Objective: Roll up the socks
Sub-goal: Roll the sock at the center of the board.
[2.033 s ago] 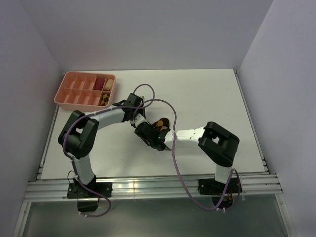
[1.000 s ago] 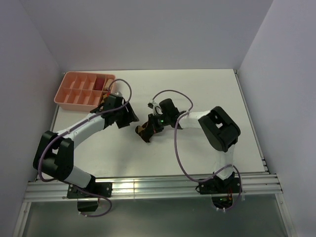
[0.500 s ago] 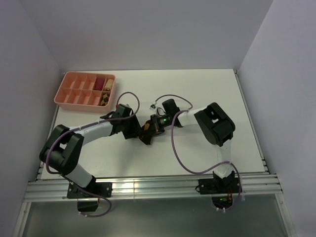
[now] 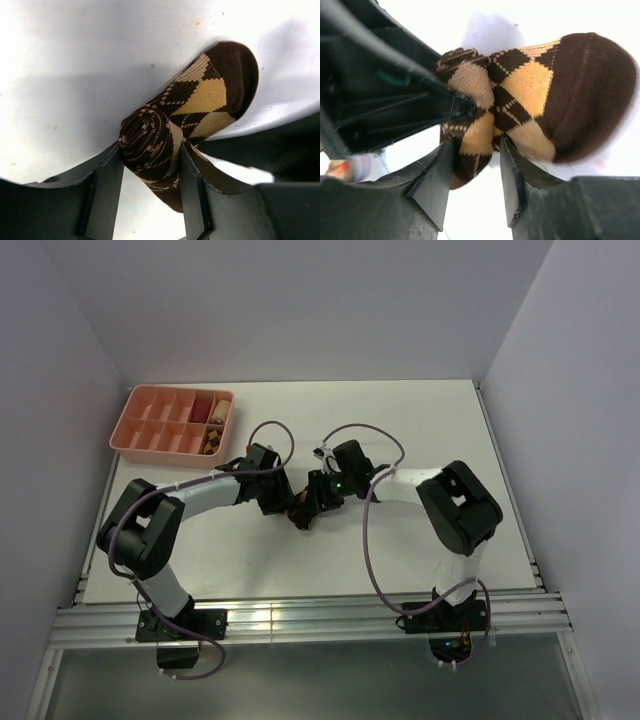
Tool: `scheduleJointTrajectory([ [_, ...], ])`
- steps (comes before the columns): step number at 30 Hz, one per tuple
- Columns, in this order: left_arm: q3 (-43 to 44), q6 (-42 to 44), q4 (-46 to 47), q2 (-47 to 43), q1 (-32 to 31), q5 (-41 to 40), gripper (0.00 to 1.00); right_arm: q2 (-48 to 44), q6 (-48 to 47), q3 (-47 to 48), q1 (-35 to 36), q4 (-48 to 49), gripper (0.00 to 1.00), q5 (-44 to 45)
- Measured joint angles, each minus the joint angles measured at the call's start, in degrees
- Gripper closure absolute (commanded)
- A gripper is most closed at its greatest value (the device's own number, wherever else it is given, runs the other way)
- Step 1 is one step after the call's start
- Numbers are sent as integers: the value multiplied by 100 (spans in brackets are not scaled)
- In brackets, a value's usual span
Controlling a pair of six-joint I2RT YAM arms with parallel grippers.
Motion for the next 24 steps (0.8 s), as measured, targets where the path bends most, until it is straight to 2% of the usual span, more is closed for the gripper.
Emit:
scheduleJointTrajectory([
  [5,295,92,-136,227,-46,0,52,-1049,-391,-293,411,-382,47,1576],
  [11,553,201,-356,393,-70,0,53,-2020,-798,-490,1355,-407,45,3471],
  [17,726,247,-525,492,-81,4,53,-1838,-1104,-485,2170,-337,45,4538],
  [24,802,337,-612,525,-85,9,54,-1169,-1228,-483,2339,-234,45,5163],
])
